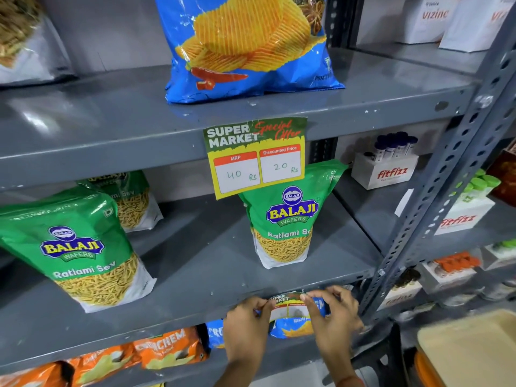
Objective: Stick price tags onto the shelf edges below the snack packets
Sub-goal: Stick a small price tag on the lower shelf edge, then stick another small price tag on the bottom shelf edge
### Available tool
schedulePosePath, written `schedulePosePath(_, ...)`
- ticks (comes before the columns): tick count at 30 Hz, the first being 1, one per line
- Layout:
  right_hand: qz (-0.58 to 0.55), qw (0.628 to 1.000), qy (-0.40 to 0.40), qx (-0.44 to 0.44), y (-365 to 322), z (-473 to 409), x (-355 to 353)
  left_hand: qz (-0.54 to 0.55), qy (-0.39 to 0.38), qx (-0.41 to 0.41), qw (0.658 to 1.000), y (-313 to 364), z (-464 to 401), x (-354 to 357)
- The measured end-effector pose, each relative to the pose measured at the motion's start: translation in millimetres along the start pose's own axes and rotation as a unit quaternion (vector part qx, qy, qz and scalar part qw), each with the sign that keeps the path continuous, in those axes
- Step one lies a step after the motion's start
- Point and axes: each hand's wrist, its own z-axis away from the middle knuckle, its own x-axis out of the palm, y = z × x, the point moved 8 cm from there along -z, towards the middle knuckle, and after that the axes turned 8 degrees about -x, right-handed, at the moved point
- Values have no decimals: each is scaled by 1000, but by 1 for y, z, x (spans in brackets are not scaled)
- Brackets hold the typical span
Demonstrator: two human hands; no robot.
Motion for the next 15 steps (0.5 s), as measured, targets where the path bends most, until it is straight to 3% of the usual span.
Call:
schedulePosePath(10,50,998,19,45,2,-14,-1,-25,-8,-55,998,-14,-12,-3)
schedulePosePath(15,26,995,71,62,-13,-2,-5,78,3,-95,992,-45,-1,-37)
